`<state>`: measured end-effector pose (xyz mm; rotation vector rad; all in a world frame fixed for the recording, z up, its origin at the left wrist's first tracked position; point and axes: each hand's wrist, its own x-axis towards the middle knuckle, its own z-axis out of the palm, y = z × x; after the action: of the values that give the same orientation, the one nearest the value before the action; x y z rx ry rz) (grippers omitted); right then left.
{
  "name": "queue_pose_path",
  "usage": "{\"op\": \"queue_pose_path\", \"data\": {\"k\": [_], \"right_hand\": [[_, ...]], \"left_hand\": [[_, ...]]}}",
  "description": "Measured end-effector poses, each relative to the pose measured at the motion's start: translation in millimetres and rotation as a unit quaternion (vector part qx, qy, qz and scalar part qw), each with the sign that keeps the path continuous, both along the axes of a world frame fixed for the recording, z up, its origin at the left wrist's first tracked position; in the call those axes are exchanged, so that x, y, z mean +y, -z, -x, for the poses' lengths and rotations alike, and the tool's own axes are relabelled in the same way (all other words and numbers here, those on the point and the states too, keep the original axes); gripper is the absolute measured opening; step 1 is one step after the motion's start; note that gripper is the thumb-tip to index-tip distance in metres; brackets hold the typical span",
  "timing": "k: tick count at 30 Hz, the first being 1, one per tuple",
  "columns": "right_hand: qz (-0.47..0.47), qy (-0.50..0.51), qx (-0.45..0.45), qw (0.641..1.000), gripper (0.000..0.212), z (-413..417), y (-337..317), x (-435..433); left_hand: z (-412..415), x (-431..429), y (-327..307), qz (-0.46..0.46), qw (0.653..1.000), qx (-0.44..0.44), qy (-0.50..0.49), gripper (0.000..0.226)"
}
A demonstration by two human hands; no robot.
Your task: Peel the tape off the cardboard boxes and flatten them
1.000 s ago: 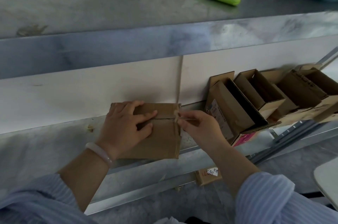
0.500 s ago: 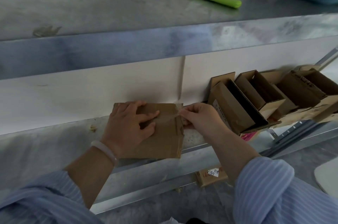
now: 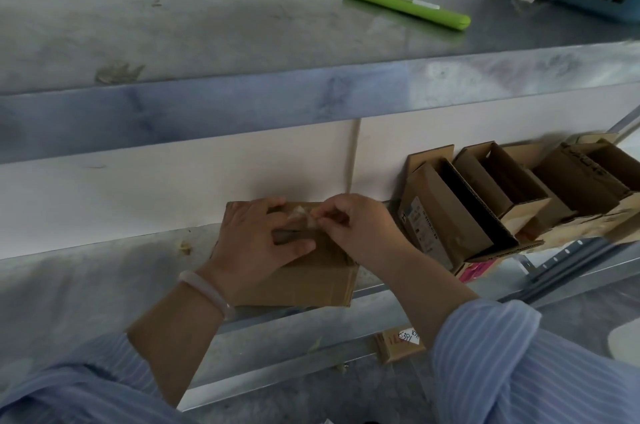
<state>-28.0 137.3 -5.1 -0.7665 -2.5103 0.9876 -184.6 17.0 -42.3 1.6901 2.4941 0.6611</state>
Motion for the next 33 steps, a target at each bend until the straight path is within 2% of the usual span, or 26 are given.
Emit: {"op": "queue_pose_path", "data": {"k": [4, 7, 9, 11, 14, 16, 19, 23, 25, 28, 29, 31, 33], "right_hand": [[0.093, -0.002, 0.069, 0.993, 0.01, -2.2, 7.9, -4.0], [0.105, -0.003, 0.087, 0.991, 0.012, -5.5, 11.5, -2.7], [0.11, 0.003, 0.09, 0.99, 0.016, -6.9, 14.3, -0.5], [0.072, 0.019, 0.097, 0.992, 0.023, -9.5, 19.7, 2.1], [-0.076, 0.02, 0.056, 0.995, 0.04, -14.9, 29.4, 2.9], [-0.098, 0.014, 0.012, 0.995, 0.051, -16.9, 32.0, 1.0], [-0.104, 0.023, -0.027, 0.994, 0.054, -18.6, 37.1, 0.0], [-0.11, 0.016, -0.031, 0.993, 0.048, -20.1, 41.4, 1.1], [-0.12, 0.011, -0.039, 0.992, 0.046, -18.9, 42.9, 1.5], [-0.13, 0.013, -0.025, 0.991, 0.042, -18.7, 45.0, 1.2], [-0.13, 0.01, -0.027, 0.991, 0.041, -18.9, 45.5, 0.6], [-0.138, 0.001, -0.046, 0.989, 0.043, -20.3, 45.5, -0.8], [-0.155, -0.006, -0.052, 0.987, 0.057, -21.7, 46.3, -0.9]], "left_hand": [[-1.3, 4.4, -9.7, -0.051, 0.994, -0.095, -0.032, 0.07], [-9.5, 9.7, -16.6, -0.057, 0.986, -0.15, -0.048, 0.06], [-12.4, 11.5, -17.4, -0.069, 0.978, -0.187, -0.06, 0.045], [-14.3, 12.9, -17.0, -0.076, 0.978, -0.176, -0.081, 0.029], [-17.4, 12.0, -12.7, -0.091, 0.98, -0.134, -0.113, 0.03], [-21.0, 10.2, -11.7, -0.119, 0.98, -0.113, -0.117, 0.022], [-26.2, 6.7, -15.2, -0.146, 0.973, -0.117, -0.132, 0.007], [-27.1, 5.7, -14.4, -0.172, 0.971, -0.098, -0.136, 0.012], [-28.3, 4.8, -12.7, -0.166, 0.981, -0.041, -0.09, 0.008], [-35.9, 4.7, -9.1, -0.108, 0.991, 0.077, -0.003, 0.006], [-39.3, 5.0, -8.4, -0.093, 0.992, 0.078, 0.023, 0.009], [-43.2, 6.1, -11.9, -0.072, 0.997, 0.009, 0.033, 0.034], [-40.3, 8.8, -16.9, -0.044, 0.997, -0.055, 0.014, 0.045]]}}
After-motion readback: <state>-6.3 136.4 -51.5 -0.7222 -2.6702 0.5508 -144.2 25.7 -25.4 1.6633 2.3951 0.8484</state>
